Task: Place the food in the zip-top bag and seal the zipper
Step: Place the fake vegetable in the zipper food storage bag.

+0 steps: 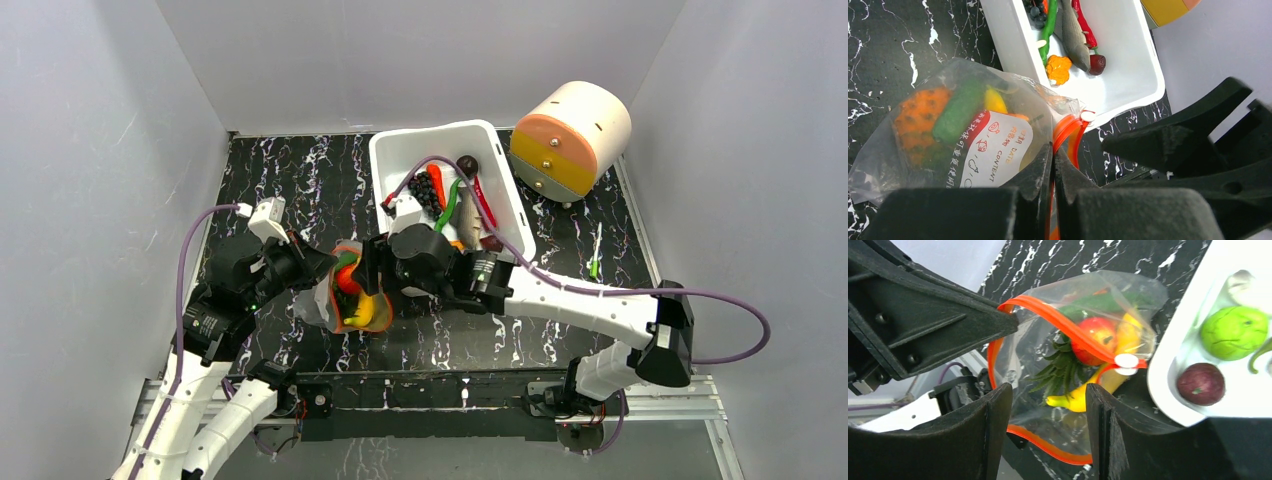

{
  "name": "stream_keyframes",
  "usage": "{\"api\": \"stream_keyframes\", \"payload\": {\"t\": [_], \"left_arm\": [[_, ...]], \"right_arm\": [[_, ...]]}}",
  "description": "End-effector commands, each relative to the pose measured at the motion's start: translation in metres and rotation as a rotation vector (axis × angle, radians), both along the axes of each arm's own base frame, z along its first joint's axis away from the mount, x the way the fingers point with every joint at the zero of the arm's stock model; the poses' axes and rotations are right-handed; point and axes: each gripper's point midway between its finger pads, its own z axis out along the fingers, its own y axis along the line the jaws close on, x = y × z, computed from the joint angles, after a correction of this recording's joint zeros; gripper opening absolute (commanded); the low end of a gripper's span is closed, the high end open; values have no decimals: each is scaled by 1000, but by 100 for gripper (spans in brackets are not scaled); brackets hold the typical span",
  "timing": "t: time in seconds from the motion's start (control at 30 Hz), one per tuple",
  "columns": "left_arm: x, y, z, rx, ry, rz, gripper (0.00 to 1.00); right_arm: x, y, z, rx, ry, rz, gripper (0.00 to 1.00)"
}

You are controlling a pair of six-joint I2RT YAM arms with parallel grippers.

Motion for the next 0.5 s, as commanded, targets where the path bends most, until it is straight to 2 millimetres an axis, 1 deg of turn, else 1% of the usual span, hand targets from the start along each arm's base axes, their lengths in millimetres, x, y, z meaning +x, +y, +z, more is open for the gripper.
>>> {"api": "stream_keyframes", "payload": {"t": [0.0,0.07,0.27,0.47], "left_arm": [[1,3,9,25,-42,-9,0],[1,4,9,36,-48,-9,0],[1,6,12,60,-71,-18,0],[-1,4,16,62,-86,-37,0]], "right_arm": [[25,-28,43,-27,-158,-5,53],[43,-42,38,-79,-167,-43,53],[91,-81,9,-247,-171,-126,52],[144,-110,-21,-396,-184,-236,52]]}}
